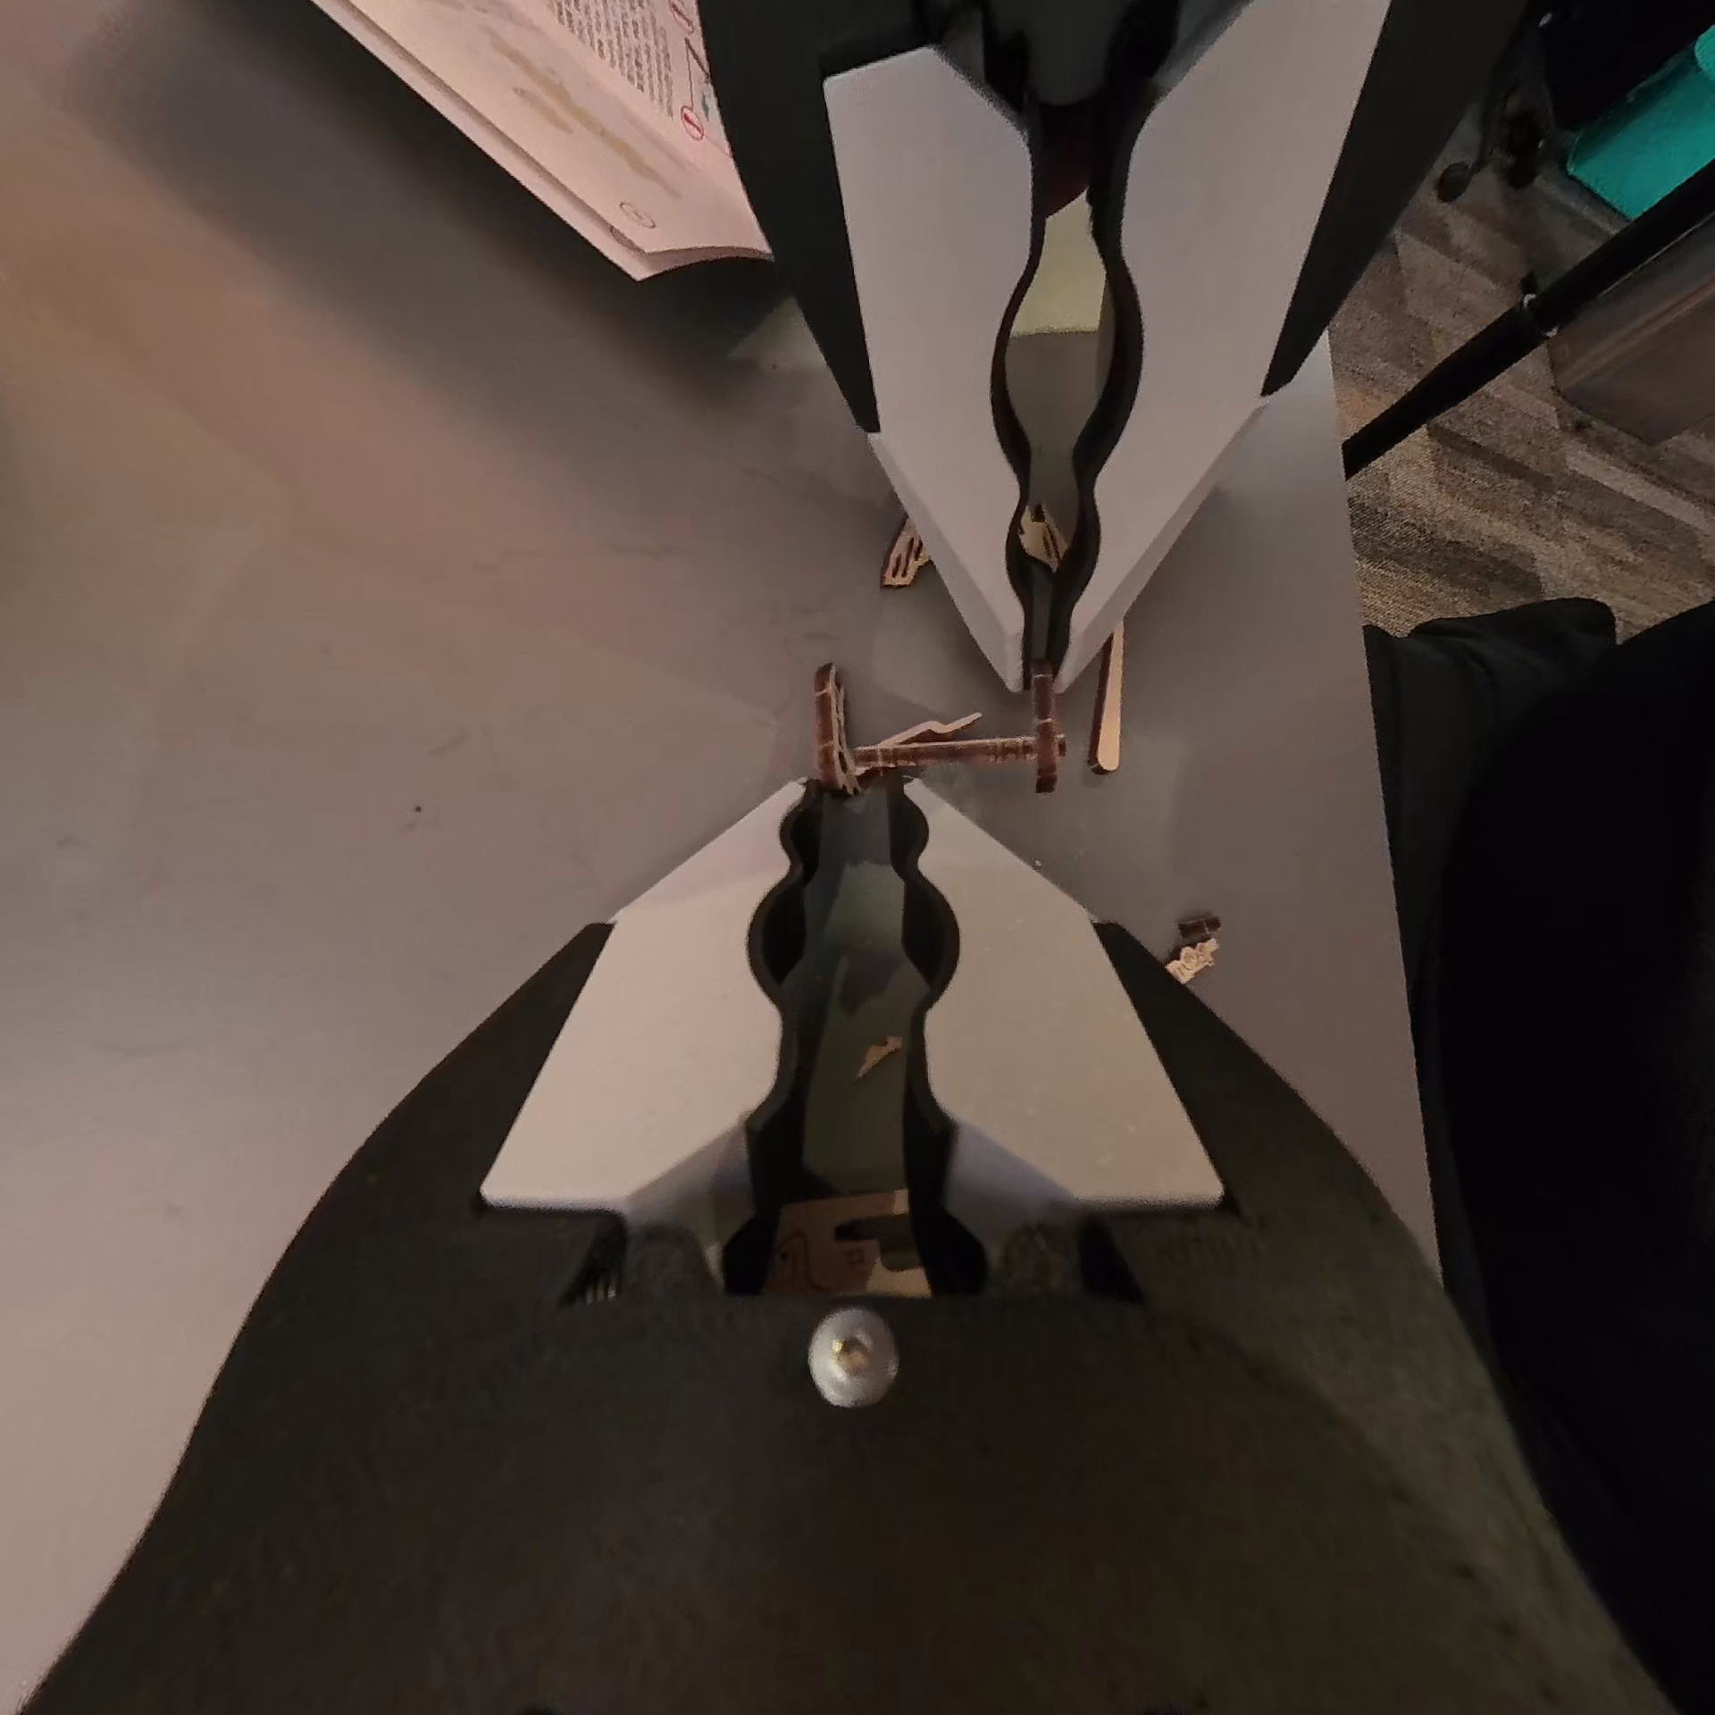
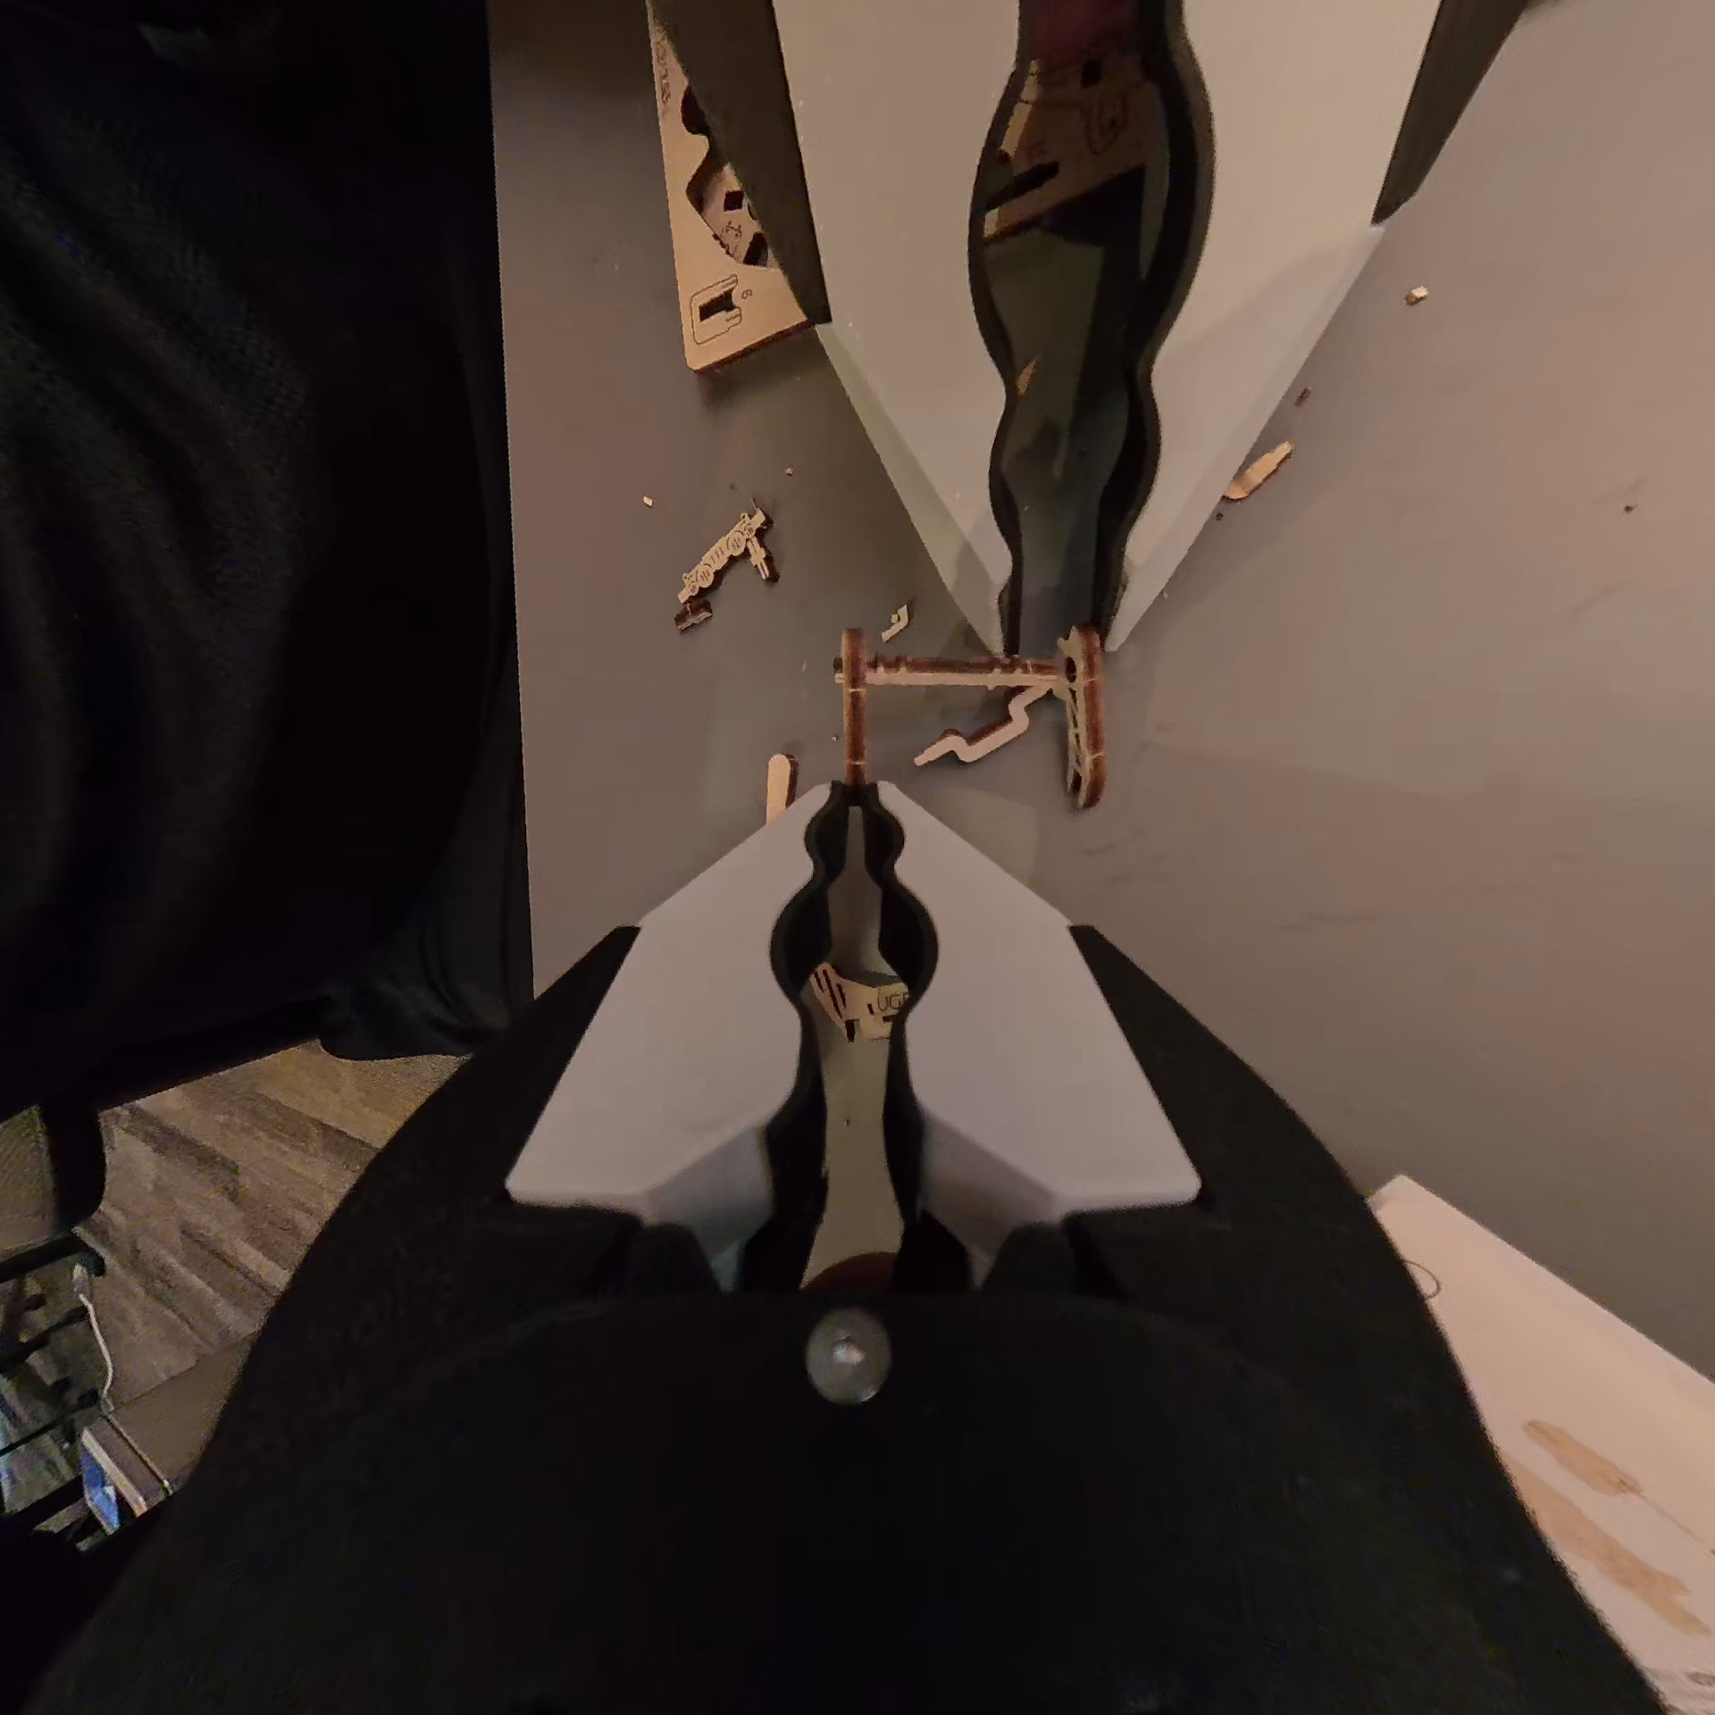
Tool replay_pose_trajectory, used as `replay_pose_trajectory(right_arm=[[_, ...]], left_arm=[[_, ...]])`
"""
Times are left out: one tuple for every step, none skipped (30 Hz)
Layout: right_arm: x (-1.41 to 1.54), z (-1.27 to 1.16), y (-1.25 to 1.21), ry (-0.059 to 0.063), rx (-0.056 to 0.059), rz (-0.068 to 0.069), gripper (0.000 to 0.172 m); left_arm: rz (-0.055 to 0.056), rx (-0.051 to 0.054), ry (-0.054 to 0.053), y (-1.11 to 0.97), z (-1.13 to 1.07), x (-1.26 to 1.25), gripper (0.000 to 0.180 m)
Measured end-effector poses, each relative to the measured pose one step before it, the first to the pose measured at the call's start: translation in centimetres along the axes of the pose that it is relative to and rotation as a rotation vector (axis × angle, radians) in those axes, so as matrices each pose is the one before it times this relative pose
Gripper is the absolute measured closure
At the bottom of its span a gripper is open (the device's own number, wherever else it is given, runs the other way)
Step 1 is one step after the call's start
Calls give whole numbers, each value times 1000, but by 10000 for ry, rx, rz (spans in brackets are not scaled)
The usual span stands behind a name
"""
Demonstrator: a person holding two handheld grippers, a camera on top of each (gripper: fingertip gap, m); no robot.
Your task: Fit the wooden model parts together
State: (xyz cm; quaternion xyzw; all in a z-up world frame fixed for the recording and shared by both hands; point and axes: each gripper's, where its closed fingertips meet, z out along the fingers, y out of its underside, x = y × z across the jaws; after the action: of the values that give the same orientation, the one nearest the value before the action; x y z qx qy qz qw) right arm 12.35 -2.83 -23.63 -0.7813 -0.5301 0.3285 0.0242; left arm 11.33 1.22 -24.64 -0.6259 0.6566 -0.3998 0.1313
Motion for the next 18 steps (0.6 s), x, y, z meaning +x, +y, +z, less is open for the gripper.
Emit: replay_pose_trajectory(right_arm=[[117,-13,6,40,-6,23,171],[81,-6,9,5,0,15,171],[17,-2,-7,-24,15,-1,171],[43,18,-3,-10,7,-2,171],[49,32,32,0,-13,-3,171],[5,33,20,-24,-4,-8,171],[-16,29,-21,-37,17,-6,171],[63,22,2,15,0,3,171],[83,0,2,25,-3,17,171],[4,11,29,-24,-5,6,171],[51,12,49,8,-22,5,171],[76,16,36,18,-11,24,171],[11,-1,17,-18,10,19,171],[39,1,37,3,-7,24,171],[55,0,73,13,-22,39,171],[15,18,73,-13,-28,34,171],[72,30,101,22,-46,21,171],[19,4,60,17,-32,17,171]], left_arm=[[30,-14,10,-2,23,-18,168],[36,-17,44,4,16,49,168],[10,-15,24,-4,12,-13,168],[-3,7,20,-35,6,-22,168],[7,-4,50,-13,-4,24,168],[29,-9,33,-2,3,13,168],[25,-7,32,-5,4,14,168],[44,-11,41,3,0,46,168],[61,-9,27,-5,3,36,168],[10,-4,25,-3,9,2,168],[7,2,32,-27,-3,11,168],[25,14,1,-28,-22,-35,169],[22,33,7,-63,-35,-34,169],[8,34,38,-58,-33,8,169],[16,11,21,-6,-42,-26,170],[26,9,-2,-22,-29,-49,171],[25,14,14,-29,-21,-16,171],[76,-3,11,-13,-14,23,171]])
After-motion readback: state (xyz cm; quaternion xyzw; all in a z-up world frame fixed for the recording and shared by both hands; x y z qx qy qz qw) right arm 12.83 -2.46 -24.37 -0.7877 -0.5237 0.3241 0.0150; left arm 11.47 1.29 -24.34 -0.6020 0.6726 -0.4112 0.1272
